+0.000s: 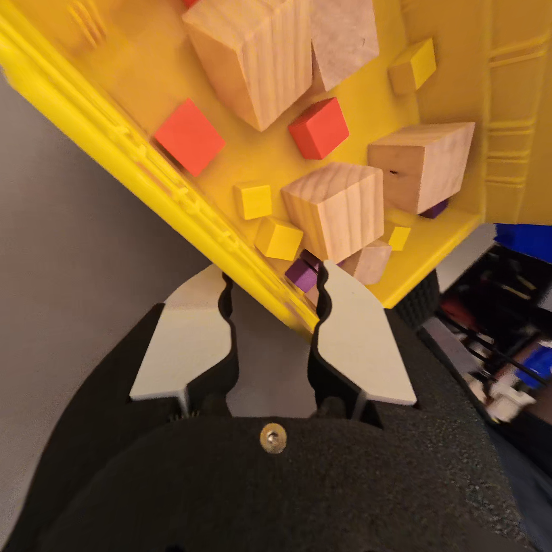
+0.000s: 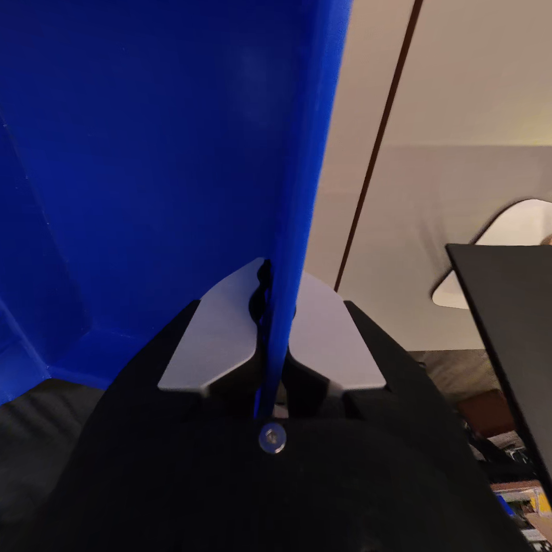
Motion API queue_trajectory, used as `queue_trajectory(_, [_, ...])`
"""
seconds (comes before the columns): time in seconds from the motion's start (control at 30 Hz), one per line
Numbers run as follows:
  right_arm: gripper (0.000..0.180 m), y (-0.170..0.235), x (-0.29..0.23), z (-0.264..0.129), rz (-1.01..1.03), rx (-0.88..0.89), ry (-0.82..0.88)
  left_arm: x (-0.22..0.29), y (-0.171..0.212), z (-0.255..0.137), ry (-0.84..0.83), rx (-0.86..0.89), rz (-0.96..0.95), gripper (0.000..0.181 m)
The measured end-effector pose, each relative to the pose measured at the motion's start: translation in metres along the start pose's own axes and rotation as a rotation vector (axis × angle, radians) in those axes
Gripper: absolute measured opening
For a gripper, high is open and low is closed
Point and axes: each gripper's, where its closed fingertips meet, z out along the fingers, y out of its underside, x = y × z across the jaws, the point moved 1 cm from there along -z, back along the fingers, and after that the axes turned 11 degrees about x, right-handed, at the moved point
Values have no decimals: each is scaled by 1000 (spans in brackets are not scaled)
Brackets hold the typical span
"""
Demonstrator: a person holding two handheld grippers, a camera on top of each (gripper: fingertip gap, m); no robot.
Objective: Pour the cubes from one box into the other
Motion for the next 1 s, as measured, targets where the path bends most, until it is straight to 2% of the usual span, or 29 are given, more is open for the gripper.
queue_trajectory(0.1, [7,1,-7,5,4,3,-17,2,8,0,110,-81,-122,34])
queue_trajectory(0.2, [7,-2,-18,9,8,15,-35,-9,14,-8,154,-90,-174,28])
queue_trajectory(0.37, [8,-13,-45,21,15,39,-87,-55,34,-35,76,-93,-166,23])
queue_trajectory(0.57, [10,-31,-105,41,-13,64,-216,-139,68,-85,-23,-20,-211,18])
queue_trajectory(0.83, [9,-46,-164,51,-64,71,-268,-259,144,-161,-227,61,-332,10])
queue_trajectory(1.0, [8,-47,-190,50,-65,54,-265,-296,179,-187,-180,127,-404,13])
